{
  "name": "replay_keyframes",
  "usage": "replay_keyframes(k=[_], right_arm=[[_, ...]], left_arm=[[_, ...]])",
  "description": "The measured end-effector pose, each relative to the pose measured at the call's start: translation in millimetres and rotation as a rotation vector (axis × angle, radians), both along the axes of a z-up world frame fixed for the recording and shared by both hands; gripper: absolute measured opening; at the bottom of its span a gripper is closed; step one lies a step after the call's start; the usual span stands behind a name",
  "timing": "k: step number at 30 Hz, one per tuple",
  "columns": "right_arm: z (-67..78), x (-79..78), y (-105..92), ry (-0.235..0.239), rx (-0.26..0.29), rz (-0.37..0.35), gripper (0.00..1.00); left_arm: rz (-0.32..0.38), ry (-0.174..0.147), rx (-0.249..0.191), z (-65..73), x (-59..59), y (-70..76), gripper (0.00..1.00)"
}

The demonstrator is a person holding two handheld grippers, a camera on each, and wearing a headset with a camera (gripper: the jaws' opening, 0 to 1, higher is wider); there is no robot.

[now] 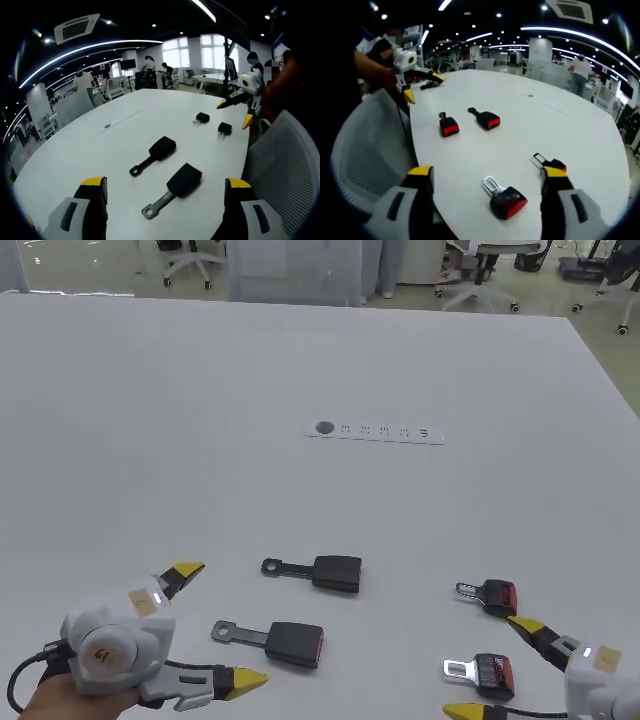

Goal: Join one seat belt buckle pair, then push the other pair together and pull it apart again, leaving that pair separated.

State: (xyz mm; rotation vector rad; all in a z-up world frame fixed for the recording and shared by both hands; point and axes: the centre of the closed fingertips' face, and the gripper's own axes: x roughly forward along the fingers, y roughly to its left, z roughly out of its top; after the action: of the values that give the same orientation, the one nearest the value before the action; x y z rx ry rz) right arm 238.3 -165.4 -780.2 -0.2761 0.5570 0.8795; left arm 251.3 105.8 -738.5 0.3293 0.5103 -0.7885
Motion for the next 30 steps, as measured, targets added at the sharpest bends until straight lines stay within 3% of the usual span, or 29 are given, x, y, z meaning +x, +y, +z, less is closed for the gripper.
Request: replay_keyframes(k=[30], right_arm=[[-3.4,-1.1,-18.4,0.017,-0.015,-0.006,0.9]], left_arm=[[-0.039,0.01,0.019,-2.5,2.6,-13.4,0.99]])
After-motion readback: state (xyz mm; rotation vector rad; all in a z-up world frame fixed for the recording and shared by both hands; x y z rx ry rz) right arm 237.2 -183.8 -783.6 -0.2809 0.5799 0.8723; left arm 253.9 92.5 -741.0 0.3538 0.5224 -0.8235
